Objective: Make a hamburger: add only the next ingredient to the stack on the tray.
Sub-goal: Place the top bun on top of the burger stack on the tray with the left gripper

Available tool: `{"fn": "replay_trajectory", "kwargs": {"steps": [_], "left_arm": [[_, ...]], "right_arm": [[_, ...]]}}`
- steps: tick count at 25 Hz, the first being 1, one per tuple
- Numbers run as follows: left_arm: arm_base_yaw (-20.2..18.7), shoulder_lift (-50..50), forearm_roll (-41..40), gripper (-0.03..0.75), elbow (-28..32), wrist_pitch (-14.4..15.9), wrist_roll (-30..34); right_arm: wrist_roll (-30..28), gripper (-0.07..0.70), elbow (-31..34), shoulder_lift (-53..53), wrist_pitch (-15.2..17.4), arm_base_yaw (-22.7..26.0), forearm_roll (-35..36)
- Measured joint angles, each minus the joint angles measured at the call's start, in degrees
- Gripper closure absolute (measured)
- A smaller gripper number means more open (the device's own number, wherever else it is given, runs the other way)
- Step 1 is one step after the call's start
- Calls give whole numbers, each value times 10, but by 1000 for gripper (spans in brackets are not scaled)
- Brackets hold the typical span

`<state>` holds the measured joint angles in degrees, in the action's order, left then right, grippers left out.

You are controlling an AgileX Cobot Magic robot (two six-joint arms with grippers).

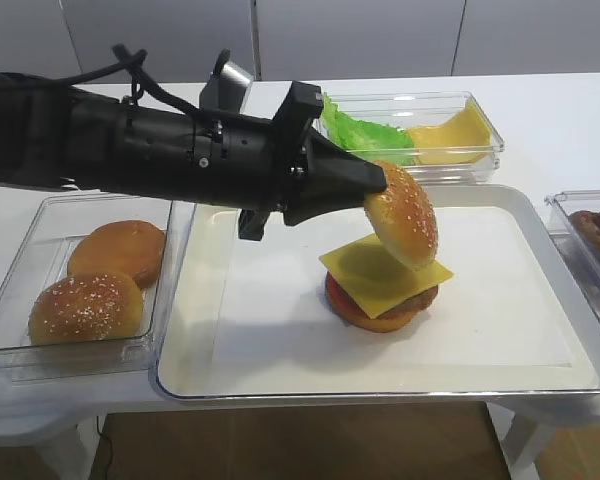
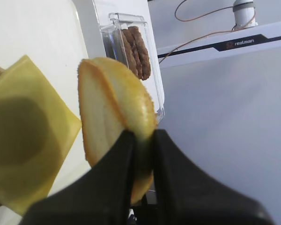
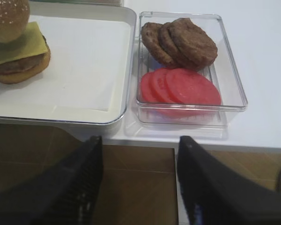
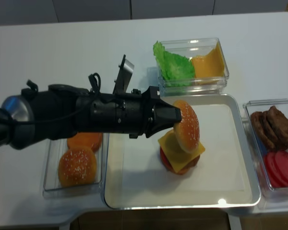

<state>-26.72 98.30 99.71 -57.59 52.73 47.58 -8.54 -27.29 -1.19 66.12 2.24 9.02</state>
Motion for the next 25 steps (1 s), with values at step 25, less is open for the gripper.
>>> {"fn": "replay_trajectory", "kwargs": {"steps": [25], "left_arm": [[-11,30,4,635,0,2,20]], "right_arm": [[0,244,0,0,0,0,0]]}}
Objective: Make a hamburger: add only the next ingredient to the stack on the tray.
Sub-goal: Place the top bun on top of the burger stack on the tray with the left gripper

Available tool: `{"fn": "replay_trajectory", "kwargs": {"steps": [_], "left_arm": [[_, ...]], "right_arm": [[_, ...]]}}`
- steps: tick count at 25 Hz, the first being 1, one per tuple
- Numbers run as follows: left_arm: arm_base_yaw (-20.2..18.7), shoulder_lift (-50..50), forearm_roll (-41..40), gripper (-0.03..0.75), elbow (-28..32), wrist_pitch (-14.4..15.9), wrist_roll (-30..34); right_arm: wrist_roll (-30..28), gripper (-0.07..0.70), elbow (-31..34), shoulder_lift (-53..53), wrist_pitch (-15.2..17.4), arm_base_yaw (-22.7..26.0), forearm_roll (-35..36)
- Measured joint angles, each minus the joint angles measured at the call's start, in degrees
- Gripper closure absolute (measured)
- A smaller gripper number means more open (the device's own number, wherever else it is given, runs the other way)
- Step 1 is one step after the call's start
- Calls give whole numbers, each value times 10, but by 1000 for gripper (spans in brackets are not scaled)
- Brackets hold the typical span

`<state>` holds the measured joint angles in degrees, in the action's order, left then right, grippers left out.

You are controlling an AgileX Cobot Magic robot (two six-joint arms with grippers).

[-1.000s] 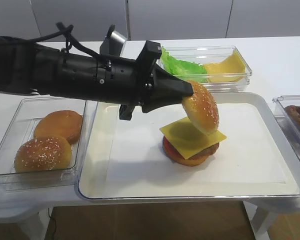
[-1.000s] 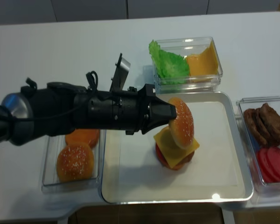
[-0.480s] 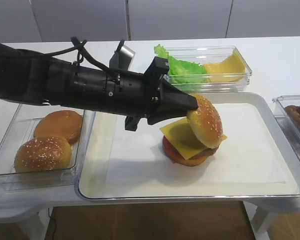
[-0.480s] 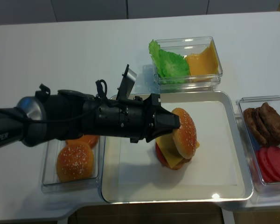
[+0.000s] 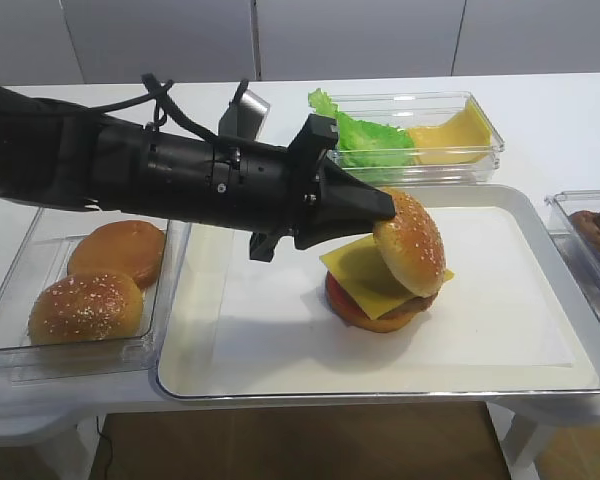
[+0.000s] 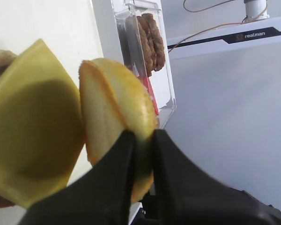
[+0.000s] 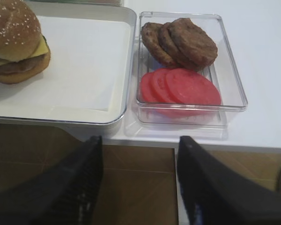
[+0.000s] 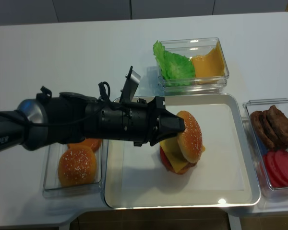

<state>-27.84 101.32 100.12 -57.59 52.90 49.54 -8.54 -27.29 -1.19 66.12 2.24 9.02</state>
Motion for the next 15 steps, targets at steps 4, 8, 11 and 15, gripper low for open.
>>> {"fn": "replay_trajectory", "kwargs": {"steps": [4,8,11,15], "left_arm": [[0,0,0,635,0,0,8],[0,0,0,629,0,0,10],[0,0,0,623,0,0,10],[0,0,0,620,0,-3,11]], "right_arm": [[1,244,0,0,0,0,0],[1,244,0,0,0,0,0],[1,244,0,0,0,0,0],[1,244,0,0,0,0,0]]}}
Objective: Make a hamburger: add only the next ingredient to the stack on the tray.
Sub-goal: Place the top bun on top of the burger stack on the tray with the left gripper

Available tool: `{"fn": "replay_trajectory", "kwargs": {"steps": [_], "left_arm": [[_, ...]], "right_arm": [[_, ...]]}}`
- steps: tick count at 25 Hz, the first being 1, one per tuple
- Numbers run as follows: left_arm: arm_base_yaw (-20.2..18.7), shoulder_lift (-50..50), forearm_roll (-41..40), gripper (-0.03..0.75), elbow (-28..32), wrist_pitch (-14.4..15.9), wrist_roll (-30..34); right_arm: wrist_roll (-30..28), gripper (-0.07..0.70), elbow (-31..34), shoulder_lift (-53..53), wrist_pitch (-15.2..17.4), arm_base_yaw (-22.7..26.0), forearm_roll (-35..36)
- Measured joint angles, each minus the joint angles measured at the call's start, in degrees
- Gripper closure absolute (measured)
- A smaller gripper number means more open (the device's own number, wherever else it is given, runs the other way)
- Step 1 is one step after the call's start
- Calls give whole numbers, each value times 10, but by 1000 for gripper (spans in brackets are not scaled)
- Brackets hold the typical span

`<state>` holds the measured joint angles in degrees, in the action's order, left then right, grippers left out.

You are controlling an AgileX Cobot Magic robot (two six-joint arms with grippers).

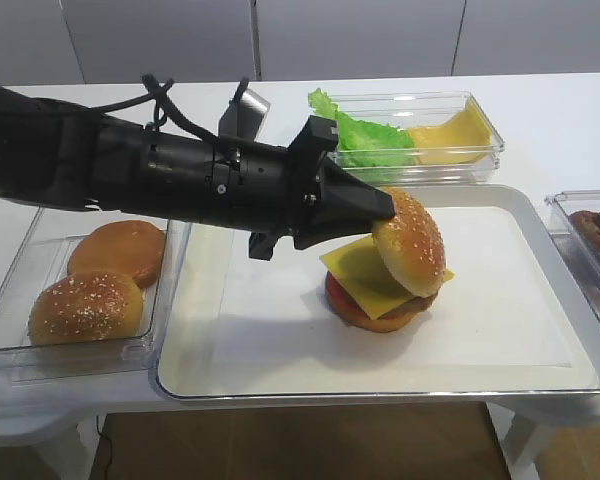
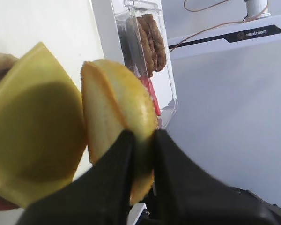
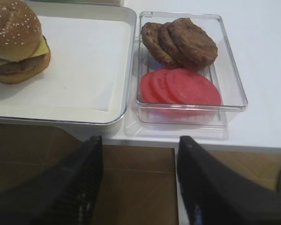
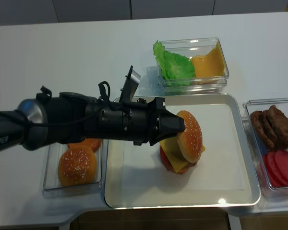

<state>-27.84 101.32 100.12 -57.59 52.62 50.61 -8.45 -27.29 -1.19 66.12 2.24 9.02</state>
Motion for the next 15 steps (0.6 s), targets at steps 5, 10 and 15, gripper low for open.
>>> {"fn": "replay_trajectory", "kwargs": {"steps": [5,10,15], "left_arm": [[0,0,0,617,0,-8,3],[0,0,0,617,0,-10,12],[0,0,0,613,0,-10,14]], "right_arm": [[0,244,0,0,0,0,0],[-1,244,0,0,0,0,0],[-1,244,0,0,0,0,0]]}}
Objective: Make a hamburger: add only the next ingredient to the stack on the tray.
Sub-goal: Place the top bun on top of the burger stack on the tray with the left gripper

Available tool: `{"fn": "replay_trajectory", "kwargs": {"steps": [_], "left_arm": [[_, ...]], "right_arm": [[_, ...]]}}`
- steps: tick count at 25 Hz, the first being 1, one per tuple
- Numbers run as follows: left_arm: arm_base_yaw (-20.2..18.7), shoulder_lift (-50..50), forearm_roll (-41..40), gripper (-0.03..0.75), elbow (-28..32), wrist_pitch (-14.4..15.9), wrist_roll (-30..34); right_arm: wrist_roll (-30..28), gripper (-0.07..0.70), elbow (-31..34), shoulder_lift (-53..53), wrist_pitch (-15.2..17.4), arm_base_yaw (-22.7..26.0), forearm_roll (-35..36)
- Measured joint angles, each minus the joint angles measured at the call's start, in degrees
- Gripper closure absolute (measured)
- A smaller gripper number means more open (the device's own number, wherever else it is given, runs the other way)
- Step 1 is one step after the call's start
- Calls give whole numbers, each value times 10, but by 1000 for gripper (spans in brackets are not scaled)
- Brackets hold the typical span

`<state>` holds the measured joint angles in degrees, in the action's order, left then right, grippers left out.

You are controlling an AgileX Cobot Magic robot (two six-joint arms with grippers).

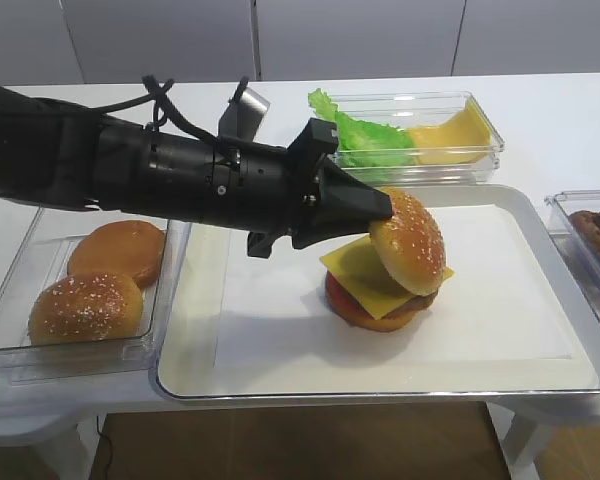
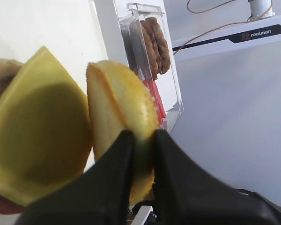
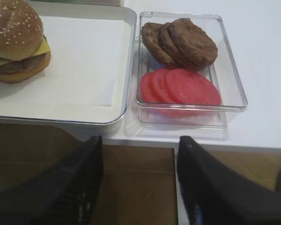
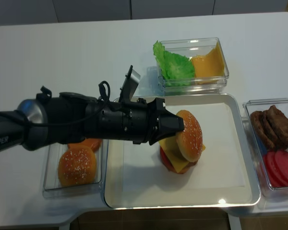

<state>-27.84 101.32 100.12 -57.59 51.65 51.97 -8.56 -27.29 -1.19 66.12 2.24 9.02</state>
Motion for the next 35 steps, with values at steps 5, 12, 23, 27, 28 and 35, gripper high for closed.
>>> {"fn": "replay_trajectory", "kwargs": {"steps": [5,12,23,27,28,35], "left_arm": [[0,0,0,579,0,-2,0],[0,0,0,482,0,-6,1],[12,0,-8,425,0,0,1],[12,0,-25,404,0,-7,1],[12,0,-25,391,0,-10,1],[22,0,-37,334,0,-17,1]], "right_arm": [[0,244,0,0,0,0,0],[0,244,0,0,0,0,0],[0,244,0,0,0,0,0],[0,244,0,0,0,0,0],[0,244,0,0,0,0,0],[0,244,0,0,0,0,0]]}}
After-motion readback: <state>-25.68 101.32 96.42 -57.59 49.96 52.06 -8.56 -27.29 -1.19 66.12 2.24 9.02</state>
